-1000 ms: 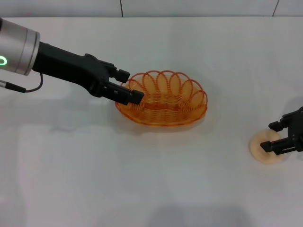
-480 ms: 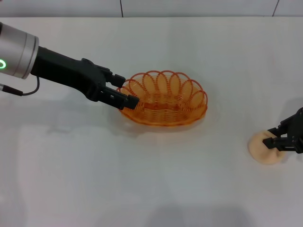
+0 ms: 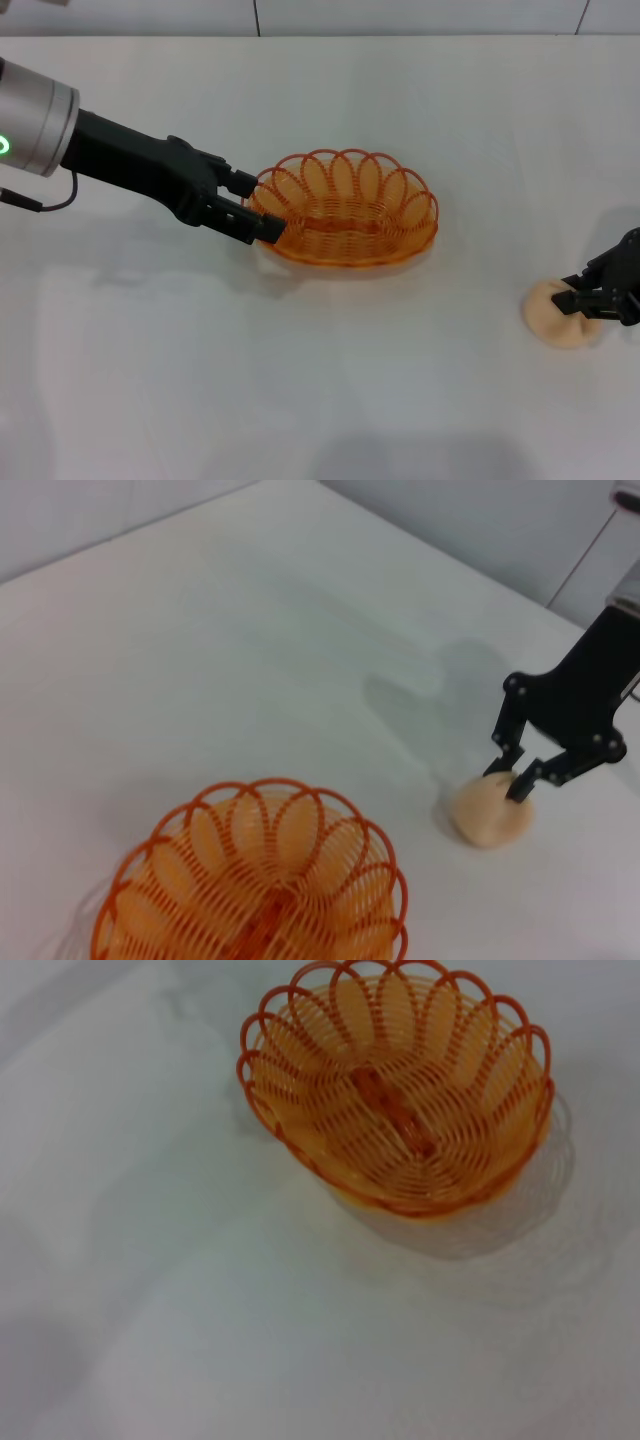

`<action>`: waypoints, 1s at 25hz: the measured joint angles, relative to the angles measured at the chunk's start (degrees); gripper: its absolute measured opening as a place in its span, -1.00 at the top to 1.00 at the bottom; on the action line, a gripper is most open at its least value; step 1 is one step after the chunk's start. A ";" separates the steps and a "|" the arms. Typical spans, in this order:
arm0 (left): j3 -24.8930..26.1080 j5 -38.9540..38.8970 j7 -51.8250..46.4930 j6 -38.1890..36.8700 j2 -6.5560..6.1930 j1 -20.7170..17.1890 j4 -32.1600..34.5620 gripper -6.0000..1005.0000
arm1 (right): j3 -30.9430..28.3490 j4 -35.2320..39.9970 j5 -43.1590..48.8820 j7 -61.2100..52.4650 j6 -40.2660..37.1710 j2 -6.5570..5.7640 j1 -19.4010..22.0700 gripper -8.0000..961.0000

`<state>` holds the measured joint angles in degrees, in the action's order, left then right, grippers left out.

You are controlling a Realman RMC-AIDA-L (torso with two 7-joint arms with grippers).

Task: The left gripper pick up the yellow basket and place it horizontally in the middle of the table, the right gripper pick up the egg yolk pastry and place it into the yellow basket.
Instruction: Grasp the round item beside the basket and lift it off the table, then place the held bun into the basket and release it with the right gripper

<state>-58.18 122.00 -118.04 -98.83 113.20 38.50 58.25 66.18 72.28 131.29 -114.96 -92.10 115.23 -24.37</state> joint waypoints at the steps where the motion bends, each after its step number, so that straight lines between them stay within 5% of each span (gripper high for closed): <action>1: -0.04 0.22 0.00 -0.05 0.00 0.00 0.00 -0.72 | 0.00 0.08 -0.03 -0.23 -0.03 0.02 -0.10 0.62; 12: 0.04 0.81 0.05 -1.00 -0.11 -1.22 0.00 -0.72 | 0.00 0.89 -0.93 -4.04 -0.52 0.09 -2.37 0.77; 25: -0.02 1.14 0.87 -1.02 -0.17 -3.00 0.02 -0.72 | 2.25 0.89 -6.81 -5.62 1.72 0.55 -10.17 0.85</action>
<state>-58.20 123.14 -117.17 -99.85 113.02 35.50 58.27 68.43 73.17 124.48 -120.58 -90.38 115.77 -34.54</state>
